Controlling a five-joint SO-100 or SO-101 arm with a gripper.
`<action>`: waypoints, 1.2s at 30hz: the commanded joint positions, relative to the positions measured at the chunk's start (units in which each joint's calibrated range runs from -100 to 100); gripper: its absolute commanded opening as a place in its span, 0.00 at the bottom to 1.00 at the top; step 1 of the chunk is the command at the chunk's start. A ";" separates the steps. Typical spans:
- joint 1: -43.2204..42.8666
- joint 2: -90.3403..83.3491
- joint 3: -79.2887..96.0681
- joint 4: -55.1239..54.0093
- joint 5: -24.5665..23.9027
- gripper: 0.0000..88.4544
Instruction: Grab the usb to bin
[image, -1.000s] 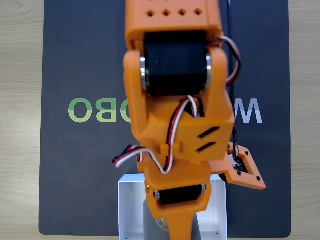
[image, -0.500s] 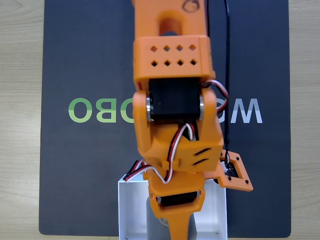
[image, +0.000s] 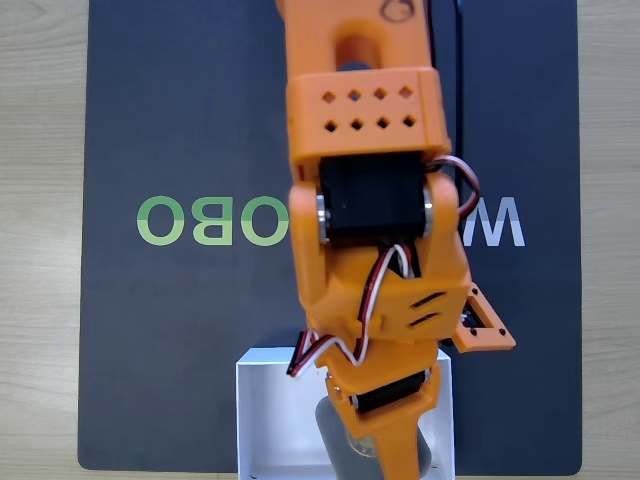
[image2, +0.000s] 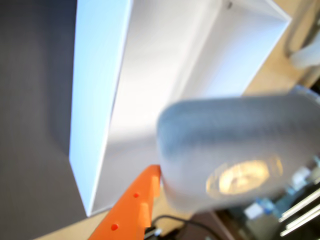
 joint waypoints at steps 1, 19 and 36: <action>-0.31 -4.19 1.42 -0.23 0.79 0.44; 0.45 -17.25 8.02 -0.50 -0.36 0.43; 1.21 -72.02 49.30 -0.58 -6.36 0.03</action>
